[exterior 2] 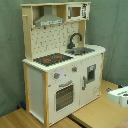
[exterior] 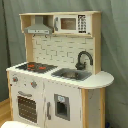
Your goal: Play with the kitchen
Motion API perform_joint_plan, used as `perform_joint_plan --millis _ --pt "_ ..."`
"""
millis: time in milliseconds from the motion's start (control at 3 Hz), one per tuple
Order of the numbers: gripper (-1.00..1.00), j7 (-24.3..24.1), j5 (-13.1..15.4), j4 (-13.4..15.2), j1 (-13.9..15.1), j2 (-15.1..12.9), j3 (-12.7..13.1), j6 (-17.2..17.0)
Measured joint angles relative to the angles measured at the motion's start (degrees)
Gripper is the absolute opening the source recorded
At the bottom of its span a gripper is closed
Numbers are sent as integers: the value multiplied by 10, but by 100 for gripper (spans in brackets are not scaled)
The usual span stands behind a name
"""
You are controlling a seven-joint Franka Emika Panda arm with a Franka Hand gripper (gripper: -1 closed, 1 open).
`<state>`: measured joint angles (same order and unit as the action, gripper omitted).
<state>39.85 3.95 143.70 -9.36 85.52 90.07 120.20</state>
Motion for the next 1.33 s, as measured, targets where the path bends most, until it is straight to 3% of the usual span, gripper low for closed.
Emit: perform_joint_plan --millis 667,1333 --pt "100 0 25 -53 98 0 -5 51" --pt "100 12 54 -55 179 0 -5 131"
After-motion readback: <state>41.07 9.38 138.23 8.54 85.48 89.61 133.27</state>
